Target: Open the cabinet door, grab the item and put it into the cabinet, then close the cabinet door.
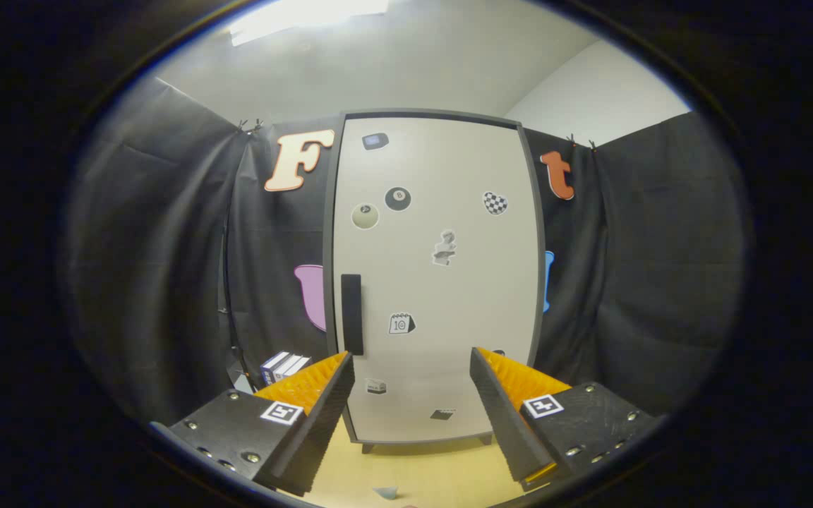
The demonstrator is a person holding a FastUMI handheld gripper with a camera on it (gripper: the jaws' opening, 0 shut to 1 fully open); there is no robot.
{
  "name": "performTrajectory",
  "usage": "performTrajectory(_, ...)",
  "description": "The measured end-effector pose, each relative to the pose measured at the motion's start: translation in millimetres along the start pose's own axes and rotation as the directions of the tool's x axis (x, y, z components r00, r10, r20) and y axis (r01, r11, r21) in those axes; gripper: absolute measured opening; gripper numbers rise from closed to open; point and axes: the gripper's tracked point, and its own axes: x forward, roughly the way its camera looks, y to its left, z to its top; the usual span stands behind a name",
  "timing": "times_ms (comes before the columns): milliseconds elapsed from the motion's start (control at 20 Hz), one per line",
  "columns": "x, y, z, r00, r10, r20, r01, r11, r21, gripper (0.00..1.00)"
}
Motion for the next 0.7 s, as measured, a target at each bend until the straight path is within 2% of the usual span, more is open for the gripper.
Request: performTrajectory(700,101,62,-22,0.994,0.107,-0.03,-0.105,0.993,0.045,0.98)
